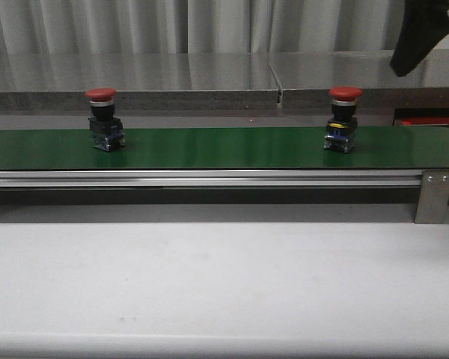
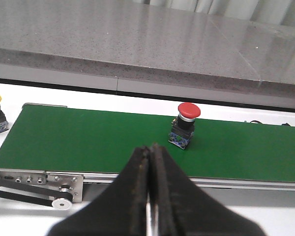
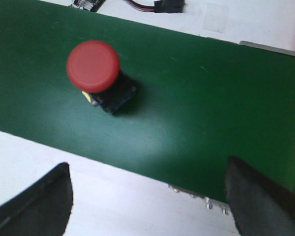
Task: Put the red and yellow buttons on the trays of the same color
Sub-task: 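Grasp the first red button at the belt's end with the right gripper, then move the red button into the red tray and open the right gripper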
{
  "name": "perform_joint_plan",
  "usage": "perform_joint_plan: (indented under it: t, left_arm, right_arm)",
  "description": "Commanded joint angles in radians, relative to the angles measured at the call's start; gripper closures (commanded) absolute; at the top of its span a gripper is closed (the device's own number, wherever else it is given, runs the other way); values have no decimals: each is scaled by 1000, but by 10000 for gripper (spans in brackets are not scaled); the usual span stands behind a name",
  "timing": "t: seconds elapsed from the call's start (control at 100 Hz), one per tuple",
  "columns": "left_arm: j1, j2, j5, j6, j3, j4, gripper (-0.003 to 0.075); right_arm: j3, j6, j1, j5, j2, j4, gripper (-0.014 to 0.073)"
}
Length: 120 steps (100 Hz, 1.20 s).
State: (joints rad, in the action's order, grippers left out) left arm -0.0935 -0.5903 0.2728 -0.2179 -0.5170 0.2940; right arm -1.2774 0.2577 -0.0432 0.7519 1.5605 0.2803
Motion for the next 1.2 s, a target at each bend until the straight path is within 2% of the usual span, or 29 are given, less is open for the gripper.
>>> perform_joint_plan:
  t: [0.0,0.44,0.51,0.68,0.75,0.92,1.19]
  left_arm:
    - [-9,0,-76,-2,-29,13,739]
    - [-9,0,-76,-2,-29,13,739]
    - [-9,0,-76,-2,-29,13,739]
    - [-9,0,-76,-2,-29,13,739]
    - [-9,0,-76,-2,-29,13,739]
    - [-9,0,-76,-2,-29,13,739]
    - [-9,0,-76,-2,-29,13,739]
  right_arm:
    - [-87,23,-11,-17,24,26,-32]
    - [-319,23,-25,20,257,20,-16]
    - [-344,23,-25,42,289,19,46]
    - [-387,14,-8,102,333,19,319]
    - [-413,12,7,140,334,19,377]
    - [-526,1,84,202,334,19,380]
    - [-657,1,300,212,401,9,380]
